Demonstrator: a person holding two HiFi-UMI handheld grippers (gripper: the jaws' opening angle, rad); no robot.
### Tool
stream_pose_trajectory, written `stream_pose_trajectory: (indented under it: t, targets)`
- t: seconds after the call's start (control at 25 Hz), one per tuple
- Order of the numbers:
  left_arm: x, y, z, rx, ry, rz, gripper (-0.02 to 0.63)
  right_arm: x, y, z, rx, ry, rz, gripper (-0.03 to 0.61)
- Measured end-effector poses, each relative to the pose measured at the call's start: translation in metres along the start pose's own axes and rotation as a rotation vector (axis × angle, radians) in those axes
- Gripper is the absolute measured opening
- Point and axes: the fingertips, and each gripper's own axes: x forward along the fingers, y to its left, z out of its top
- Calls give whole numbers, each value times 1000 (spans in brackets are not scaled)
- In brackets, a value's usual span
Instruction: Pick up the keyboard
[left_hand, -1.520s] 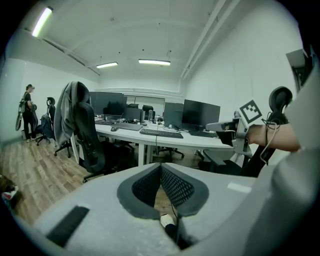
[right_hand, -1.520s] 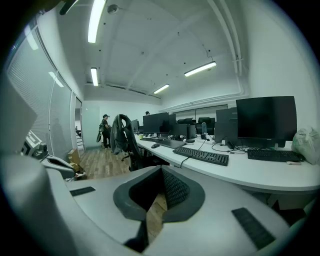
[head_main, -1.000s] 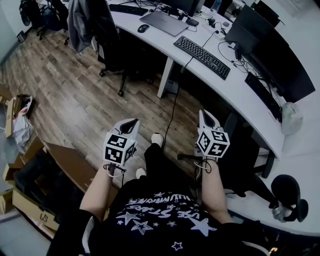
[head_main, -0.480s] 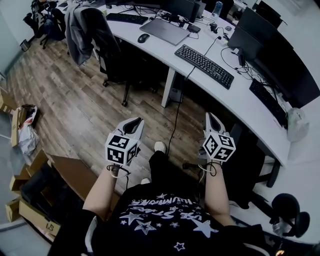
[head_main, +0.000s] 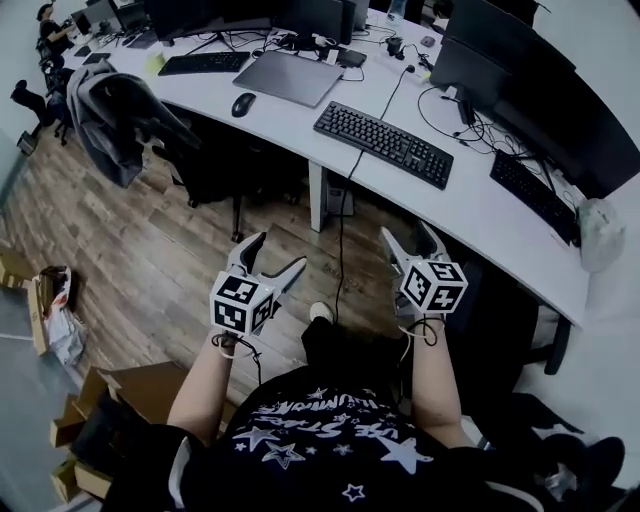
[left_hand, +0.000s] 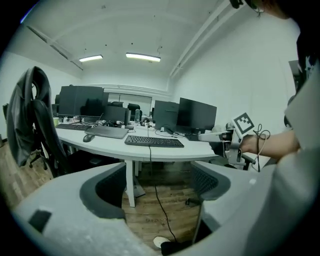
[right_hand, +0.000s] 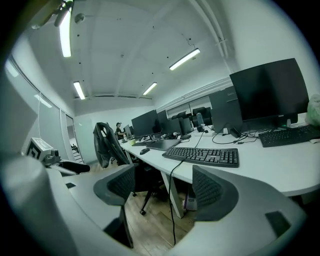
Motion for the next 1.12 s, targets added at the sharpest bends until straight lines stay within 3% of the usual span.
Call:
stream_pose_trajectory:
  t: [0.32,0.56,0.84,1.12]
  targets:
    - [93,11,33,41,81,-89,408,43,-75,10,77,27,-74,380]
    - [158,27,72,84,90,-118,411,79,-126,34,116,13,-105,385]
    - [203,52,104,102,72,-108,412,121,-153,50,59,73,-90,434]
    - [229,68,108,126,107,-134,414,143,-170,49,-88,186,-93,499]
